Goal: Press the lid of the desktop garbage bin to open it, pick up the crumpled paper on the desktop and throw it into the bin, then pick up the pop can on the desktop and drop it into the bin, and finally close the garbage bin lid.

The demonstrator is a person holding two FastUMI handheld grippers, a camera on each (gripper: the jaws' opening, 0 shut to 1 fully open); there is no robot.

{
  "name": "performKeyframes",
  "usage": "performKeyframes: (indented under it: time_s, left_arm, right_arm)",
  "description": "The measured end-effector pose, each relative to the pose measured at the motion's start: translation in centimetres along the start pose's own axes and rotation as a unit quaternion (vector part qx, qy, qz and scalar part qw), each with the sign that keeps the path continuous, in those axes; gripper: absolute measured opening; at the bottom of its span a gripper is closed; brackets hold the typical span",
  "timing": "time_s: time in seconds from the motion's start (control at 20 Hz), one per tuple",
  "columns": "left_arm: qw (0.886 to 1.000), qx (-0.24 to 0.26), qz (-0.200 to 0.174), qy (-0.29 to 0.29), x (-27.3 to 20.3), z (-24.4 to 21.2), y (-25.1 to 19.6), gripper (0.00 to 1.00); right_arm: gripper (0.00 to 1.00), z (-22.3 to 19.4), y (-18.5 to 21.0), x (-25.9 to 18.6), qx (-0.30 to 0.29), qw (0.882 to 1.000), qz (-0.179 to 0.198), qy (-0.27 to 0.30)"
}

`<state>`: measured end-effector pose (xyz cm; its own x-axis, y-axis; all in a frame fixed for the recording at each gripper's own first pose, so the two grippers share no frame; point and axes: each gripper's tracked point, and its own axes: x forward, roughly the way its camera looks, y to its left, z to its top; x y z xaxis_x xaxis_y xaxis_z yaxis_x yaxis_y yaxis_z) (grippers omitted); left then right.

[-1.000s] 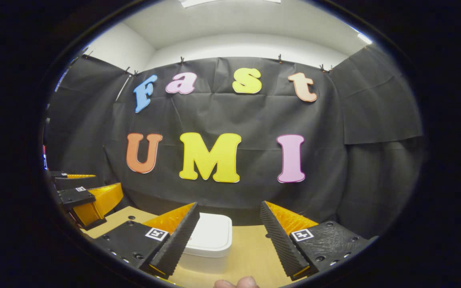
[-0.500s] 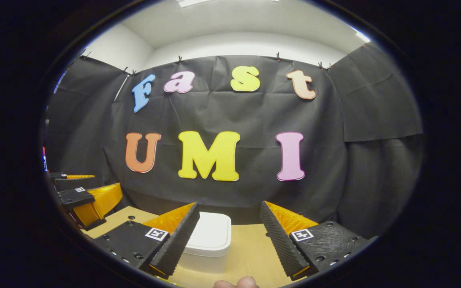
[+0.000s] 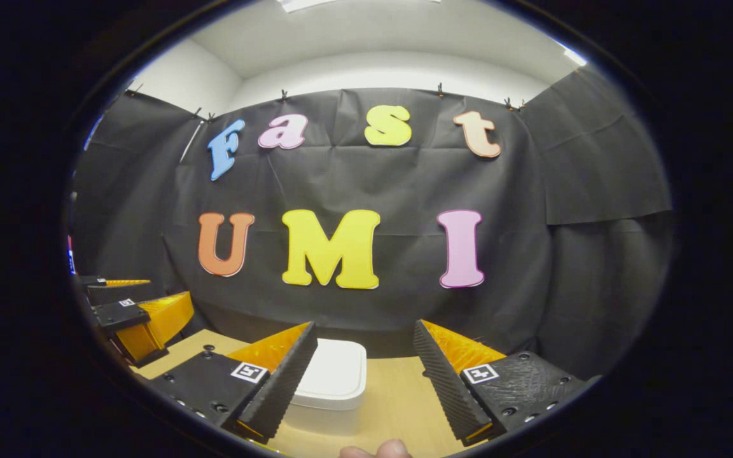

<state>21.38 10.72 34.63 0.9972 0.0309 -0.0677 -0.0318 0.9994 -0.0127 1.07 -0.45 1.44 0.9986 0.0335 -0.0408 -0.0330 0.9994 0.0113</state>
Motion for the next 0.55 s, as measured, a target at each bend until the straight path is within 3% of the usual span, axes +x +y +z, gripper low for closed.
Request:
performKeyframes:
  time_s: [0.55]
  left_arm:
    - [1.000, 0.002, 0.006, 0.001, 0.08, -0.23, 0.17, 0.98]
  right_arm:
    - [0.95, -0.15, 0.04, 0.15, 0.001, 1.000, 0.001, 0.000]
